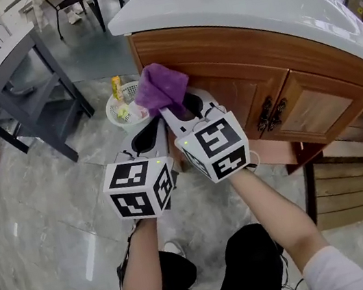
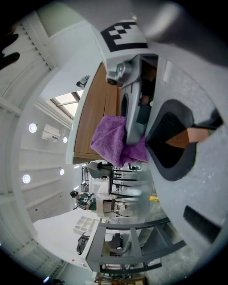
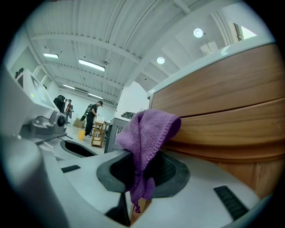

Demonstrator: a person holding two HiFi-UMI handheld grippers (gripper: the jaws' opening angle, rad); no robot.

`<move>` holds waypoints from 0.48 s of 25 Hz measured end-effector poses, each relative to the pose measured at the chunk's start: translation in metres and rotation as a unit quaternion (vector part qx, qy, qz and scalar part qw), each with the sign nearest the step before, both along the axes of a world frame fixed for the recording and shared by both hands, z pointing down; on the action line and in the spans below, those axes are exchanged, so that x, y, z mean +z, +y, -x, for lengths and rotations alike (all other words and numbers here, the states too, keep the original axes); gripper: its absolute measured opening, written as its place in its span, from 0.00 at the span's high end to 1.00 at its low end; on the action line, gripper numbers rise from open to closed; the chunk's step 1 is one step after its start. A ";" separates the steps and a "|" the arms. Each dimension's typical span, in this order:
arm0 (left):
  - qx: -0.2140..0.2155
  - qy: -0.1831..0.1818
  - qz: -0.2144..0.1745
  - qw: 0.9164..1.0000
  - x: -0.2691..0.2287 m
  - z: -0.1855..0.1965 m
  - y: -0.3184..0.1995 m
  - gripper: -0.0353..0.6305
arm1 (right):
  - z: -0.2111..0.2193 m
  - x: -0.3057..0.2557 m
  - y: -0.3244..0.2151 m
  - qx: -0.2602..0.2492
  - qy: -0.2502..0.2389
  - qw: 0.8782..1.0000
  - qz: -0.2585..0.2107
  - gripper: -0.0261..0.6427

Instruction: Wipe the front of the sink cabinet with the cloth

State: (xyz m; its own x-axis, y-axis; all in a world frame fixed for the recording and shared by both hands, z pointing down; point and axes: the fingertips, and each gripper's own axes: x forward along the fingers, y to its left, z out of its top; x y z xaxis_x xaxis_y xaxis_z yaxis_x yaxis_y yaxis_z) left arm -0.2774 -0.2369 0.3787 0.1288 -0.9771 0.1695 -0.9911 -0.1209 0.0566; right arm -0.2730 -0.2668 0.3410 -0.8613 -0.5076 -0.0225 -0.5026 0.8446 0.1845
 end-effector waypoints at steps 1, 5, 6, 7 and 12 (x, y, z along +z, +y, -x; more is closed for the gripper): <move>0.001 0.000 -0.002 1.000 -0.001 -0.001 0.001 0.94 | -0.002 -0.001 0.001 0.002 -0.001 1.000 -0.002 0.85; 0.003 0.001 -0.010 1.000 -0.006 -0.004 0.003 0.94 | -0.013 -0.007 0.001 0.014 -0.008 1.000 -0.007 0.85; 0.003 0.001 -0.010 1.000 -0.006 -0.005 0.003 0.94 | -0.017 -0.008 0.000 0.018 -0.008 1.000 -0.008 0.85; 0.004 0.002 -0.008 1.000 -0.005 -0.007 0.003 0.94 | -0.021 -0.009 0.000 0.021 -0.007 1.000 -0.009 0.85; 0.020 0.002 -0.001 1.000 0.004 -0.026 0.001 0.94 | -0.047 -0.010 -0.004 0.041 -0.012 0.999 -0.010 0.85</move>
State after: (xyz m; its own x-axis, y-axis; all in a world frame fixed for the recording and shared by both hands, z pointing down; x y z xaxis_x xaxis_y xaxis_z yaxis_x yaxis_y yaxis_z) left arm -0.2513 -0.2355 0.3828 0.1692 -0.9712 0.1675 -0.9851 -0.1612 0.0600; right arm -0.2263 -0.2705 0.3306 -0.8154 -0.5765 -0.0531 -0.5752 0.7963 0.1872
